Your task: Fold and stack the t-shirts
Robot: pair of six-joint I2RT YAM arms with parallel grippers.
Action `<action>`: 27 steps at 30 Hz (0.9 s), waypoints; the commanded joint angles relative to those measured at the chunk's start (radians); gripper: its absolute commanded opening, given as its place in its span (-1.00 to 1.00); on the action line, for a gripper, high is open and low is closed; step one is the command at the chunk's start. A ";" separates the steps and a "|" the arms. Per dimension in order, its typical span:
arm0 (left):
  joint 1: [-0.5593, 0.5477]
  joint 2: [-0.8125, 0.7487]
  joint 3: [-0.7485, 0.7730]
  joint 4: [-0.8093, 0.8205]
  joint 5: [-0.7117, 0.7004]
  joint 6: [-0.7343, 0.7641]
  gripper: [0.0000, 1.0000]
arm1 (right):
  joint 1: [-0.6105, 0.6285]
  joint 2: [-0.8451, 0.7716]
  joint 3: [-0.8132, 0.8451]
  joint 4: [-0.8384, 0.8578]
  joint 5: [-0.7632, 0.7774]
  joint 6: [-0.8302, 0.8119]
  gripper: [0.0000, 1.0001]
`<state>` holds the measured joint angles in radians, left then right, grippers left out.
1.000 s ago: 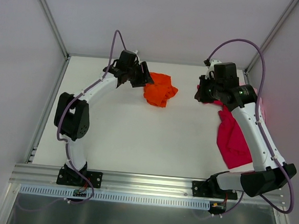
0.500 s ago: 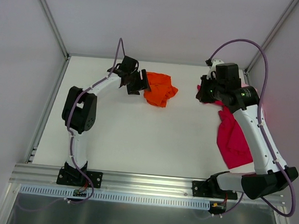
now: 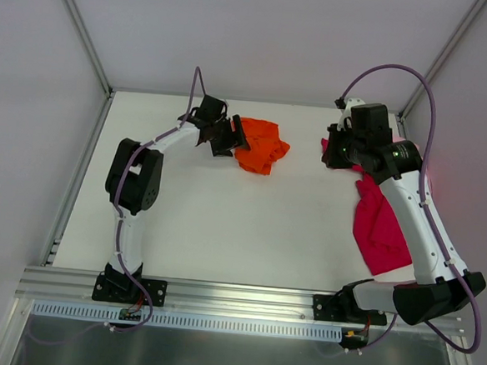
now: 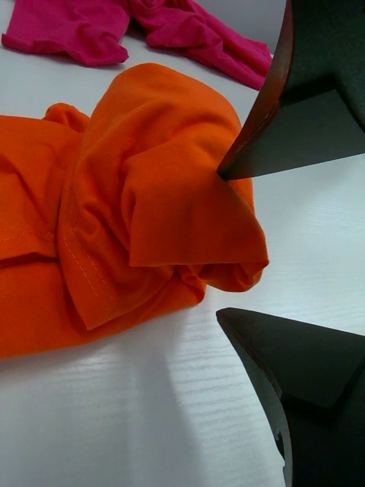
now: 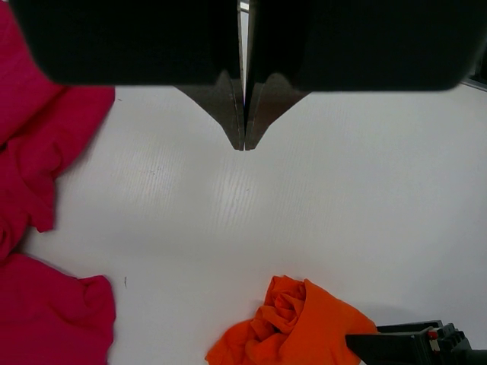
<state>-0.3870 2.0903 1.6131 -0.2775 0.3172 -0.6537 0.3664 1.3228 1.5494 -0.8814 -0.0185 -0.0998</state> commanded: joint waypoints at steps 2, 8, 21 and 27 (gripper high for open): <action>-0.007 0.027 -0.004 0.076 0.055 -0.055 0.39 | -0.003 -0.031 0.012 -0.010 0.045 -0.021 -0.98; -0.012 0.043 -0.030 0.135 0.095 -0.113 -0.15 | -0.003 -0.024 0.005 -0.010 0.049 -0.021 -0.98; -0.142 -0.133 -0.199 0.141 0.203 -0.080 -1.00 | -0.004 0.015 0.018 0.022 0.051 -0.006 -0.98; -0.191 -0.220 -0.352 0.158 0.244 -0.080 -1.00 | -0.003 0.049 0.026 0.041 0.029 0.009 -0.98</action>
<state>-0.5743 1.9518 1.3060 -0.1154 0.5087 -0.7605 0.3664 1.3575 1.5494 -0.8726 0.0139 -0.1051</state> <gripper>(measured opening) 0.044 0.015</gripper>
